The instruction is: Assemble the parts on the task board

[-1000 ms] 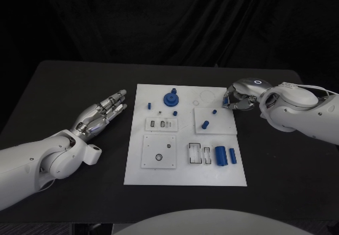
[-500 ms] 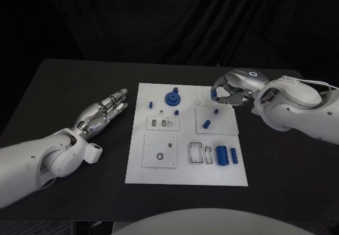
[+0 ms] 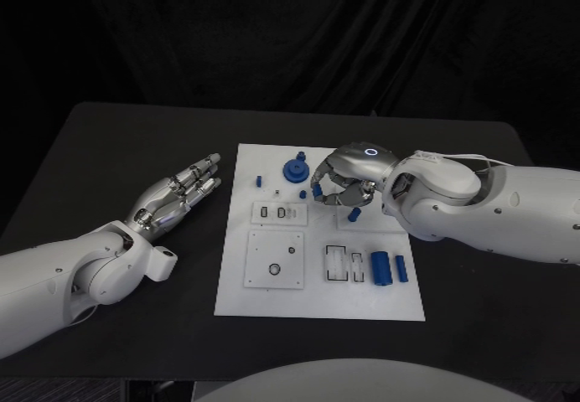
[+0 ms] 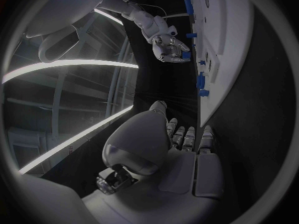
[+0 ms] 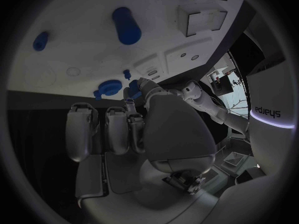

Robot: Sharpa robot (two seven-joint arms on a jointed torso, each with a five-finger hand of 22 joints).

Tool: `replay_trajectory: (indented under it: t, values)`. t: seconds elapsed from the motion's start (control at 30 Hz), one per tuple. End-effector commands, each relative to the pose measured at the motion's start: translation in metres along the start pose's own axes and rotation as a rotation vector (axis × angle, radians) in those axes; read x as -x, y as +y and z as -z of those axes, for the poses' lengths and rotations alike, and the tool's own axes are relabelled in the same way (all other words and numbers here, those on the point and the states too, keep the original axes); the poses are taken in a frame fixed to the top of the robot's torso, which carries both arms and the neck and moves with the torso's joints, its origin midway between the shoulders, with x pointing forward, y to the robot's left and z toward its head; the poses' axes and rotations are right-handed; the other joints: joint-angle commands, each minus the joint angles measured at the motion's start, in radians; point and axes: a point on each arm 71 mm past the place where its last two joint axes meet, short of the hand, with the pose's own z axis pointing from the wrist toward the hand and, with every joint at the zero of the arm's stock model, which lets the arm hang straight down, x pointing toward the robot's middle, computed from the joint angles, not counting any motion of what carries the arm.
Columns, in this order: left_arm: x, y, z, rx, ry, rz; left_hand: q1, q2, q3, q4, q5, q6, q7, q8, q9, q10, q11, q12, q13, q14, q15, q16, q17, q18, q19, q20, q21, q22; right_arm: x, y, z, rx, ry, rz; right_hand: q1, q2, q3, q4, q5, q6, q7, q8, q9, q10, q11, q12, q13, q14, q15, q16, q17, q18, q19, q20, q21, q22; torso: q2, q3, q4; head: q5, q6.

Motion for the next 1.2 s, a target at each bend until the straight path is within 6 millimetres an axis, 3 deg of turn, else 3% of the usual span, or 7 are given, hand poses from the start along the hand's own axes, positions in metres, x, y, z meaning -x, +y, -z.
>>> replay_trajectory:
  t: [0.03, 0.17, 0.37, 0.73, 1.07, 1.2]
  values:
    - [-0.002, -0.008, 0.0, -0.112, 0.005, 0.011, -0.002, -0.005, 0.005, 0.001, -0.005, -0.007, 0.0, 0.002, -0.001, -0.001, 0.007, -0.003, -0.001, 0.001, 0.008, -0.004, -0.001, 0.018, 0.001, 0.006, -0.004, -0.001, -0.012, 0.002, -0.005, -0.012, 0.058, 0.035, -0.007, 0.004, -0.003, -0.003, -0.005, 0.004, -0.004, 0.006, 0.04, 0.102, 0.007, 0.003, 0.263, 0.069, 0.003, -0.004, 0.088, 0.01, 0.029, -0.001, -0.006, 0.196, 0.0, 0.0001, 0.001, 0.004, 0.0]
    - [-0.002, -0.008, -0.001, -0.111, 0.006, 0.011, -0.002, -0.006, 0.005, 0.001, -0.006, -0.006, 0.0, 0.002, 0.0, -0.001, 0.007, -0.003, -0.001, 0.001, 0.008, -0.004, -0.001, 0.018, 0.001, 0.007, -0.004, -0.001, -0.022, 0.013, -0.016, 0.007, 0.063, 0.038, -0.008, 0.002, -0.003, -0.004, -0.004, 0.004, -0.004, 0.005, 0.04, 0.102, 0.009, 0.003, 0.263, 0.07, 0.004, -0.003, 0.088, 0.011, 0.028, -0.001, -0.01, 0.195, -0.001, 0.0009, -0.004, 0.011, -0.006]
    - [-0.004, -0.007, -0.003, -0.112, 0.012, 0.015, -0.003, -0.006, 0.004, 0.002, -0.008, -0.006, 0.001, 0.002, 0.0, -0.001, 0.007, -0.003, -0.001, 0.001, 0.008, -0.004, -0.001, 0.018, 0.001, 0.007, -0.004, -0.001, -0.028, 0.023, -0.024, 0.028, 0.062, 0.048, -0.011, 0.0, -0.003, -0.006, -0.001, 0.002, -0.002, 0.003, 0.042, 0.102, 0.012, 0.003, 0.263, 0.07, 0.006, -0.003, 0.088, 0.011, 0.027, 0.001, -0.012, 0.194, 0.0, 0.0005, 0.0014, 0.004, -0.008]
    - [-0.004, -0.007, -0.004, -0.111, 0.016, 0.017, -0.002, -0.005, 0.005, 0.001, -0.014, -0.007, 0.002, 0.002, 0.0, -0.001, 0.007, -0.003, -0.001, 0.001, 0.009, -0.004, -0.001, 0.018, 0.001, 0.008, -0.004, -0.001, -0.032, 0.028, -0.027, 0.036, 0.07, 0.051, -0.023, -0.002, -0.005, -0.005, -0.007, -0.004, 0.001, -0.003, 0.044, 0.102, 0.015, 0.003, 0.263, 0.068, 0.009, -0.009, 0.081, 0.013, 0.025, 0.004, -0.017, 0.192, 0.0, 0.0018, -0.0005, 0.007, -0.012]
    - [-0.004, -0.007, -0.004, -0.111, 0.017, 0.017, -0.002, -0.005, 0.005, 0.001, -0.015, -0.007, 0.002, 0.002, 0.0, -0.001, 0.007, -0.003, -0.001, 0.001, 0.009, -0.004, -0.001, 0.018, 0.001, 0.008, -0.004, -0.001, -0.036, 0.029, -0.027, 0.026, 0.108, 0.058, -0.037, -0.013, -0.007, -0.014, -0.037, -0.037, 0.01, -0.03, 0.043, 0.102, 0.017, 0.003, 0.263, 0.066, 0.011, -0.016, 0.072, 0.016, 0.02, 0.008, -0.031, 0.188, -0.001, 0.0008, -0.0001, 0.006, -0.015]
    - [-0.004, -0.006, -0.004, -0.11, 0.016, 0.017, -0.002, -0.005, 0.005, 0.001, -0.015, -0.007, 0.002, 0.002, 0.0, -0.001, 0.007, -0.003, -0.001, 0.001, 0.009, -0.004, -0.001, 0.018, 0.001, 0.008, -0.004, -0.001, -0.037, 0.029, -0.027, 0.023, 0.119, 0.06, -0.048, -0.019, -0.011, -0.017, -0.075, -0.061, 0.015, -0.048, 0.041, 0.102, 0.018, 0.003, 0.263, 0.065, 0.013, -0.019, 0.068, 0.017, 0.019, 0.009, -0.036, 0.187, -0.001, 0.0008, -0.0001, 0.005, -0.016]
